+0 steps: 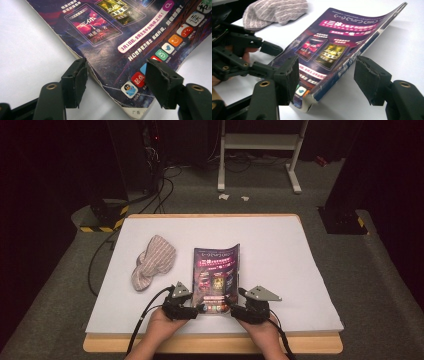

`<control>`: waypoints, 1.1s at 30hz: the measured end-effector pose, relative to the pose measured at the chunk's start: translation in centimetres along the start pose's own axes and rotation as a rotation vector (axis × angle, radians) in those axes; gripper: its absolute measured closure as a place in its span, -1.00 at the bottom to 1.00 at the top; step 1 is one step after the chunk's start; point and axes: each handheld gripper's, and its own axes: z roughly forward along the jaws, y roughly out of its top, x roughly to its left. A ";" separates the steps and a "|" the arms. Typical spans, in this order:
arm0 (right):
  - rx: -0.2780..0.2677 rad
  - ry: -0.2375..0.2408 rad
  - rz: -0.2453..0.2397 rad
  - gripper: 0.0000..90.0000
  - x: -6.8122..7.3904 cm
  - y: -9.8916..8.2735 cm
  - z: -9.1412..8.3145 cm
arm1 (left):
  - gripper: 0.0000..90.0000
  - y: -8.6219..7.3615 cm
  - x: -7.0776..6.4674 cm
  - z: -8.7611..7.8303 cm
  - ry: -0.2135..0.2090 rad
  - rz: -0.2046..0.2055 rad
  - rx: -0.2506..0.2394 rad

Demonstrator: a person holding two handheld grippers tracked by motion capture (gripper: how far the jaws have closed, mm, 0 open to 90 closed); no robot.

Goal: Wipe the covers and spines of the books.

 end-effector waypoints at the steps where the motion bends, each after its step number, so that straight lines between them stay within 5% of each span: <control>1: -0.005 -0.008 -0.012 -0.17 0.2 0.0 0.0 | -0.22 0.0 0.0 0.0 0.001 0.000 0.000; 21: -0.012 -0.014 -0.017 -0.16 0.6 -0.1 0.1 | -0.22 0.0 -0.1 0.0 0.005 0.000 0.001; 24: 0.022 0.043 -0.008 -0.08 0.7 -0.2 0.4 | -0.22 0.0 0.0 0.0 0.008 -0.001 0.001; 25: 0.050 0.070 -0.015 -0.07 1.0 -0.4 0.7 | -0.22 0.0 0.0 0.0 0.008 -0.001 0.000; 28: 0.060 0.034 -0.067 -0.10 2.0 -0.9 1.3 | -0.22 0.0 -0.1 0.0 0.012 0.000 -0.003; 33: 0.054 0.038 -0.001 -0.14 0.9 -0.5 1.1 | -0.22 0.0 -0.1 0.1 -0.001 -0.003 -0.007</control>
